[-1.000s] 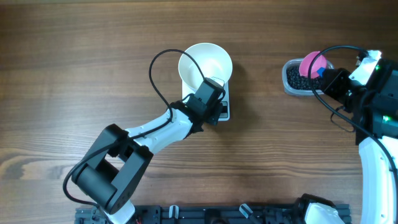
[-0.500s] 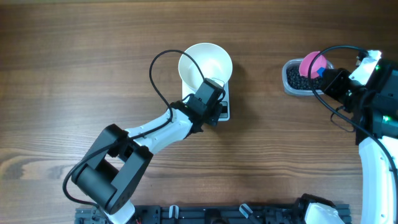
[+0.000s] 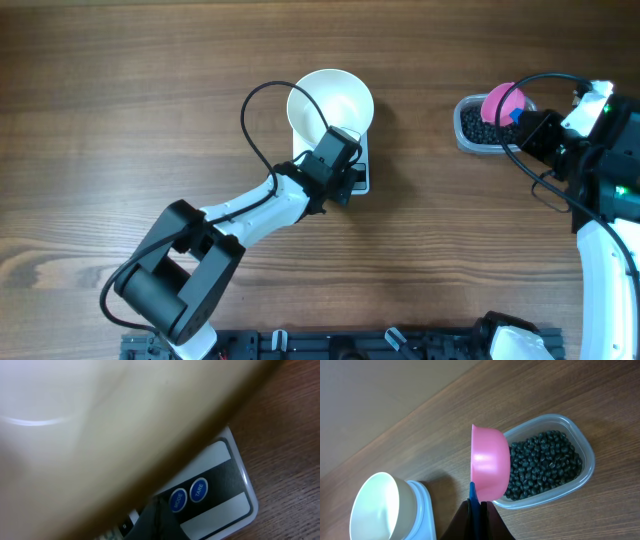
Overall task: Scoop item into bowl and weigh 150g on scale
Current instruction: 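Move the left gripper back from the bowl to beside the scale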
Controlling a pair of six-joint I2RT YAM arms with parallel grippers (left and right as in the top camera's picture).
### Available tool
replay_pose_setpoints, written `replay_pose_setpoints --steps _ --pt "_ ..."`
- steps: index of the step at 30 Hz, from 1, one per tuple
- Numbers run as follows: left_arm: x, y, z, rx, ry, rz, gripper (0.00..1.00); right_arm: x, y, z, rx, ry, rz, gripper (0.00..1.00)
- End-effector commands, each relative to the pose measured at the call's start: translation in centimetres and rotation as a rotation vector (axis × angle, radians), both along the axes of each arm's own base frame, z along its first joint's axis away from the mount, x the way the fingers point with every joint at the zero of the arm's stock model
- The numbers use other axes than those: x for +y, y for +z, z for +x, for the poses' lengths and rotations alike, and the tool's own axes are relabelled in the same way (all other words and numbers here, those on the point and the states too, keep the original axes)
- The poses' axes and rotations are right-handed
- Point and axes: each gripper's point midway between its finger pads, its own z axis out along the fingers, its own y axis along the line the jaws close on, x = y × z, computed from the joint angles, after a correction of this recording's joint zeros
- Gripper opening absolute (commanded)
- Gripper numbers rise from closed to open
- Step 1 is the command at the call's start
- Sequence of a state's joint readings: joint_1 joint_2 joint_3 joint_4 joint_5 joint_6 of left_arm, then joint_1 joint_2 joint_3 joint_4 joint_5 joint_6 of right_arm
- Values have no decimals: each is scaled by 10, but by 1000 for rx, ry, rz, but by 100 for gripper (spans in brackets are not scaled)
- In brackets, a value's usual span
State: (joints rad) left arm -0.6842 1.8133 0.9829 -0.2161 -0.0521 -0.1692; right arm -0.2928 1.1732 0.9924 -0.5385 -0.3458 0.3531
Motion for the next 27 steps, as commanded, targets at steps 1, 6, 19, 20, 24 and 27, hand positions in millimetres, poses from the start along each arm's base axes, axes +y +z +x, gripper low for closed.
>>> replay_pose_setpoints --steps 1,6,19,20,24,27 --pt "3 -14 -12 56 -19 12 4 -5 9 4 -21 -10 -24 4" --pt "3 -15 -10 50 -16 12 4 -5 9 4 -21 -10 -24 4" --pt "9 87 -15 -101 -23 -89 4 -5 9 4 -20 -24 -7 4" --pt "11 93 -17 -113 -39 -85 4 -5 9 4 -20 -24 -7 4" --pt "23 118 -26 -149 -65 -79 4 -5 9 4 -20 -24 -7 4" --pt "38 131 -29 -163 -71 -67 4 -5 9 4 -20 -24 -8 4"
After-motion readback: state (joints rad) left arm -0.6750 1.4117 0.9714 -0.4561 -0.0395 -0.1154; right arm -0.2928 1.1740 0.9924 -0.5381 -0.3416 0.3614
